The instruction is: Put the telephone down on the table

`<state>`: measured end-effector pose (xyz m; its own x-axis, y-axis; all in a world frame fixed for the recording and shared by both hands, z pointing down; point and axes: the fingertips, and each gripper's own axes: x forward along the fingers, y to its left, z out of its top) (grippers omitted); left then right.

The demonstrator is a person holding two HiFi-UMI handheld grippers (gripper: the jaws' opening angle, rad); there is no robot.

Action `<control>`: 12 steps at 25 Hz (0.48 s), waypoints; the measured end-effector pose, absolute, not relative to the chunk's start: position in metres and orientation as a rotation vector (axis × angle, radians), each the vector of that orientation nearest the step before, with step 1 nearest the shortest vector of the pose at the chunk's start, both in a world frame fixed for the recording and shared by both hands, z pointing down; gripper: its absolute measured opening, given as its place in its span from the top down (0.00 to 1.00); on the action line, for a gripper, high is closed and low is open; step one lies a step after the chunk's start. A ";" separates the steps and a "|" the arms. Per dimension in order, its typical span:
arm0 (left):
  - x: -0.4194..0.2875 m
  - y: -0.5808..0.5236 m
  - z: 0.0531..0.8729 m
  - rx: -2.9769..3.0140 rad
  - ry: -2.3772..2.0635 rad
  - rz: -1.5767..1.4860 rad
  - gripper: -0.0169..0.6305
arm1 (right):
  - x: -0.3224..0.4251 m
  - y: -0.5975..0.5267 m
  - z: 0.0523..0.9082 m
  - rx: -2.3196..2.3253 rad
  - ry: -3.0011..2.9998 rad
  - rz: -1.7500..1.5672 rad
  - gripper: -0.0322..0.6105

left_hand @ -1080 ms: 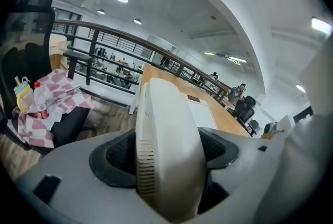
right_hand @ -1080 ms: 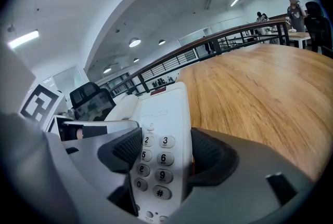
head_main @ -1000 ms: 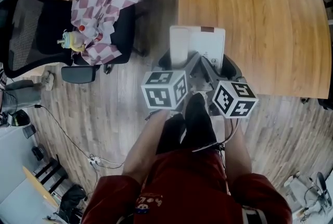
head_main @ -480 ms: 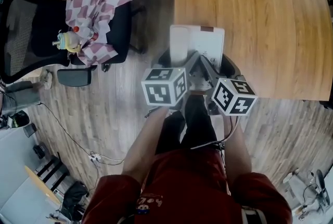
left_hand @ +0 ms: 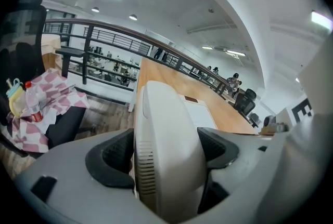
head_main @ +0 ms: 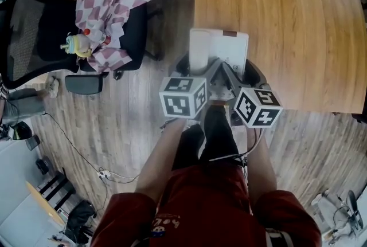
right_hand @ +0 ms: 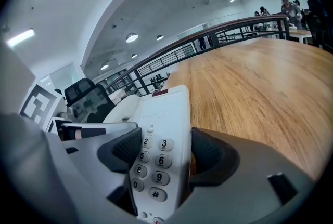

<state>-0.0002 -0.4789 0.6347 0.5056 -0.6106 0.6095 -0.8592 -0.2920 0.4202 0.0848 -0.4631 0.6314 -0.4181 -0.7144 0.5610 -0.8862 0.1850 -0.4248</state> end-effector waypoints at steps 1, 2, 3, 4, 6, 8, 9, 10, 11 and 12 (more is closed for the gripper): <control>-0.002 -0.478 0.635 2.020 -1.208 0.437 0.39 | 0.085 -0.463 0.631 1.553 -2.220 1.055 0.50; -0.003 -0.476 0.635 2.017 -1.213 0.438 0.39 | 0.086 -0.463 0.630 1.572 -2.215 1.059 0.49; -0.005 -0.474 0.634 2.013 -1.220 0.440 0.39 | 0.088 -0.463 0.629 1.593 -2.209 1.059 0.49; -0.006 -0.473 0.633 2.013 -1.230 0.441 0.39 | 0.090 -0.463 0.626 1.610 -2.205 1.050 0.49; -0.011 -0.472 0.627 2.026 -1.258 0.445 0.39 | 0.093 -0.463 0.619 1.636 -2.208 1.019 0.48; -0.016 -0.471 0.618 2.042 -1.287 0.441 0.39 | 0.096 -0.462 0.609 1.657 -2.221 0.987 0.48; -0.019 -0.470 0.613 2.049 -1.298 0.435 0.39 | 0.096 -0.461 0.603 1.669 -2.229 0.972 0.48; -0.021 -0.469 0.607 2.058 -1.308 0.427 0.39 | 0.097 -0.460 0.596 1.680 -2.237 0.958 0.48; -0.023 -0.468 0.600 2.069 -1.319 0.418 0.39 | 0.096 -0.459 0.590 1.691 -2.244 0.943 0.48; -0.025 -0.467 0.593 2.083 -1.330 0.411 0.39 | 0.096 -0.457 0.583 1.701 -2.253 0.926 0.48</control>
